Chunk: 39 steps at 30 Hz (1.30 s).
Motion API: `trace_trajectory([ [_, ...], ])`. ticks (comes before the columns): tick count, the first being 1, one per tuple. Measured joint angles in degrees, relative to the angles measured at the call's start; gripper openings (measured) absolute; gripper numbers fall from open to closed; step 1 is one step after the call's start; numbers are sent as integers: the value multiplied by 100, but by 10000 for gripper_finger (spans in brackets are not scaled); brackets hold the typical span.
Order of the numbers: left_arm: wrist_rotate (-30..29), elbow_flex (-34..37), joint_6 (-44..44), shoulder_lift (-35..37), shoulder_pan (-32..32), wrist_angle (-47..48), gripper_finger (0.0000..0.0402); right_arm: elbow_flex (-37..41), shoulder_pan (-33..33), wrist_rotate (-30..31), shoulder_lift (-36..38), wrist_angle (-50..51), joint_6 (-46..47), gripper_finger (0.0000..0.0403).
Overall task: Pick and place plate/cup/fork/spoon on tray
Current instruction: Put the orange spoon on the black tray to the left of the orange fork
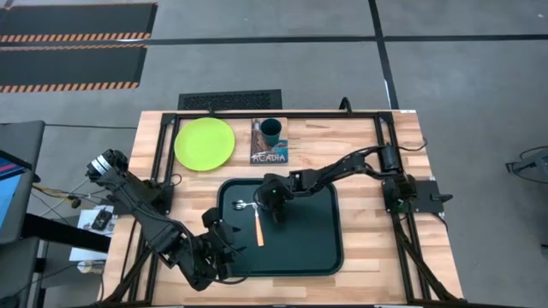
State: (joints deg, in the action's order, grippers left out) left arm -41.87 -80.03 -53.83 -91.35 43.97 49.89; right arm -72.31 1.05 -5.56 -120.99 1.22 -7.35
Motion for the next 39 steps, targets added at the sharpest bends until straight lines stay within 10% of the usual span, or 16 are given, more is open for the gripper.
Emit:
trace_trajectory([
  [7,-106,0,8,0,-2,27,238,0,-47,-17,67,222,555,12],
  [22,-946,362,-503,0,-59,292,238,-67,93,304,1103,766,1317,39],
  [31,130,1945,-353,-2,-1460,40,238,-72,742,168,2794,1983,1505,51],
  [39,1242,2990,-1926,616,-2527,-773,238,-81,1660,607,3901,2803,1704,51],
])
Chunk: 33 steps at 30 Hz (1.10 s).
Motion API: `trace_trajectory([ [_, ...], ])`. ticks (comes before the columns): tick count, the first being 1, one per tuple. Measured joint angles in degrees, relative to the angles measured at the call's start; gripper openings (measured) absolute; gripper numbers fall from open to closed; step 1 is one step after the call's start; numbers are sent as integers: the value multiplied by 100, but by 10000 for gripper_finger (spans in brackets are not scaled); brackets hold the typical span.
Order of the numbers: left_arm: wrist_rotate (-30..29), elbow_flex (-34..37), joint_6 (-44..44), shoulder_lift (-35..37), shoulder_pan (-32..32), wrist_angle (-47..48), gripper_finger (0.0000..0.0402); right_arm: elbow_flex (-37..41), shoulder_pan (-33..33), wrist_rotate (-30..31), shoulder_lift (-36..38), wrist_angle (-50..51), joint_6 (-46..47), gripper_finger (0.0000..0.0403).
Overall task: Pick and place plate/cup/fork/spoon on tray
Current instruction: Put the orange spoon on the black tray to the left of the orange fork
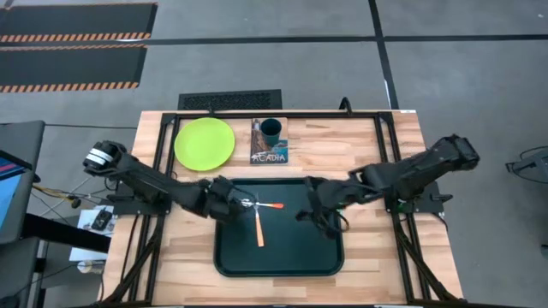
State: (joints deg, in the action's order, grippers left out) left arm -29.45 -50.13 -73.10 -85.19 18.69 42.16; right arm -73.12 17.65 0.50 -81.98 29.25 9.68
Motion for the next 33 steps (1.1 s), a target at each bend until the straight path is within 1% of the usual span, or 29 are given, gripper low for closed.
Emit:
trace_trajectory([
  [3,276,341,-314,410,-180,-636,238,0,303,443,176,167,46,52],
  [6,334,673,-719,693,-303,-1054,238,2,552,878,221,253,58,52],
  [8,409,839,-871,735,-414,-1200,238,2,700,1032,216,345,67,52],
  [10,511,941,-1001,733,-509,-1299,238,2,813,1063,208,372,117,52],
  [13,689,1066,-1067,623,-585,-1721,238,2,968,1182,206,463,256,52],
  [16,742,1092,-1063,555,-614,-2151,238,2,1067,1238,206,521,322,52],
  [18,787,1076,-1038,511,-633,-2151,238,2,1126,1328,206,525,385,52],
  [23,870,1049,-1060,206,-631,-2254,238,2,1252,1336,206,556,401,52],
  [30,1264,1047,-1073,-246,-651,-2821,238,2,1424,1521,206,599,399,52],
  [33,1333,1045,-1108,-419,-654,-3055,234,2,1429,1529,206,624,399,52],
])
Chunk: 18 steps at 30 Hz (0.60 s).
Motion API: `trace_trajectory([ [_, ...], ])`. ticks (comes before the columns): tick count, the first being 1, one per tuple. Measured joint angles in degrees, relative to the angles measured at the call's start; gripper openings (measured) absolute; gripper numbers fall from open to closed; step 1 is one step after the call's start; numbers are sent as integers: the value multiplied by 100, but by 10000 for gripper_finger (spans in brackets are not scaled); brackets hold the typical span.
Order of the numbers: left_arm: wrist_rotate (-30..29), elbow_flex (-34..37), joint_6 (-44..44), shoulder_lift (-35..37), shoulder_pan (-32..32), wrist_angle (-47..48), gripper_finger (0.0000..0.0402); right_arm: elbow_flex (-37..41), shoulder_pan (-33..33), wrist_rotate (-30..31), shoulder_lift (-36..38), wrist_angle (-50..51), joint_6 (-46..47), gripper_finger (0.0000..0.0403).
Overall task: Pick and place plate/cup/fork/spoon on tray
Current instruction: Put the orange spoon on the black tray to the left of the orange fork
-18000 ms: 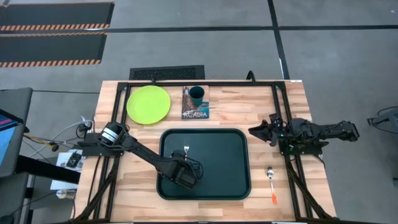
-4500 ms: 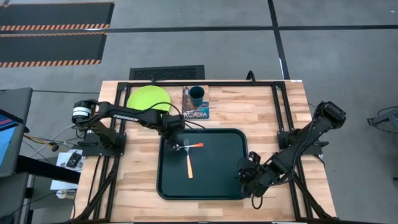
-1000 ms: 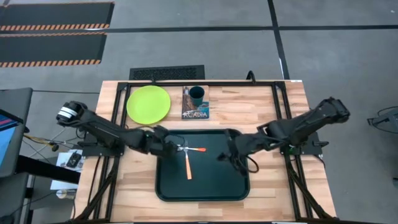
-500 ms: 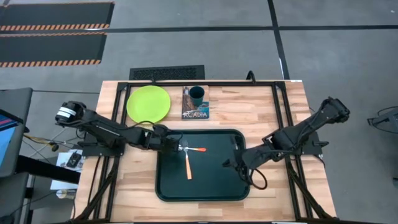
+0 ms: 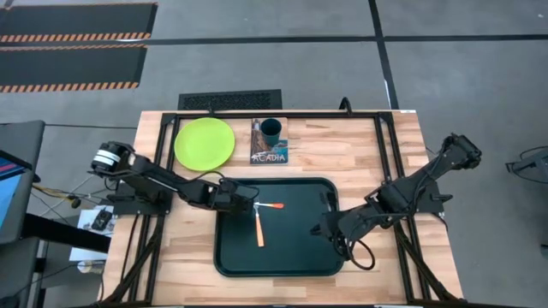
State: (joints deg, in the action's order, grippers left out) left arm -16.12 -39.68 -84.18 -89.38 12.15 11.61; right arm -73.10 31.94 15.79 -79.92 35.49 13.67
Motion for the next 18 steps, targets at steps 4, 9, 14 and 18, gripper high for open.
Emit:
trace_trajectory([
  [4,-48,-2,-77,-107,-7,-4,202,0,0,0,0,41,33,52],
  [9,-173,-2,-132,-135,-7,-13,134,0,44,2,0,65,92,52],
  [14,-411,-2,-208,-138,-9,-8,79,0,147,0,0,52,136,52],
  [18,-527,-2,-215,-138,-9,-12,49,0,233,0,0,55,149,52],
])
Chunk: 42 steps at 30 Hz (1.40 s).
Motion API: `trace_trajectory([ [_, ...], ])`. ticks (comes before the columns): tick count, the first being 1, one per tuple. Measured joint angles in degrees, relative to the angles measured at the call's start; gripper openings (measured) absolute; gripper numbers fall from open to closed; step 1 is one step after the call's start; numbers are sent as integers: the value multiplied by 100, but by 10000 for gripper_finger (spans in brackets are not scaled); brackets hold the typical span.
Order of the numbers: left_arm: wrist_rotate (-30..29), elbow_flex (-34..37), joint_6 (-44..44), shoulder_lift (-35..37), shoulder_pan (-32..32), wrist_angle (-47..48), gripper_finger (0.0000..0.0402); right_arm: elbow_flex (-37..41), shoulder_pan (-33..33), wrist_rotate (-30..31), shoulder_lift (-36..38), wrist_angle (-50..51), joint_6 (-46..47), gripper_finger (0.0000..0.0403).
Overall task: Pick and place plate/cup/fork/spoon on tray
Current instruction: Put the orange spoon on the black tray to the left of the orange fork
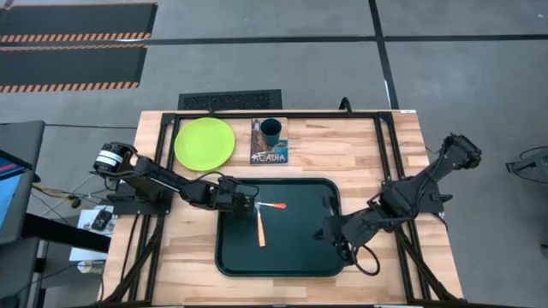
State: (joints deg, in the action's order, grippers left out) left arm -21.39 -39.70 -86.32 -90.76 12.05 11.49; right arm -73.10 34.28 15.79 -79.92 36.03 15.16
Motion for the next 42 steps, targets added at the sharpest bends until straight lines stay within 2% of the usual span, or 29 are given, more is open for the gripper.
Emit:
trace_trajectory([
  [6,-51,2,4,0,0,-133,10,0,104,0,0,1,4,52],
  [13,-71,2,421,2,0,-834,2,0,156,138,0,60,156,52],
  [18,258,3,1149,179,11,-1369,0,0,231,149,0,148,255,52],
  [21,730,-91,1764,540,11,-1291,0,0,354,148,0,315,424,52],
  [26,1929,-284,2793,1486,-118,-433,0,0,648,272,0,516,757,52],
  [31,2504,-514,3893,2177,-374,1449,0,0,848,709,0,513,887,52],
  [35,3022,-643,5147,2251,-670,2186,0,0,914,953,0,502,916,52],
  [39,3944,-880,6199,2055,-929,2436,0,0,907,977,0,520,1036,52],
  [42,4153,-1244,7143,1805,-1005,3053,0,0,906,980,0,523,1040,52],
])
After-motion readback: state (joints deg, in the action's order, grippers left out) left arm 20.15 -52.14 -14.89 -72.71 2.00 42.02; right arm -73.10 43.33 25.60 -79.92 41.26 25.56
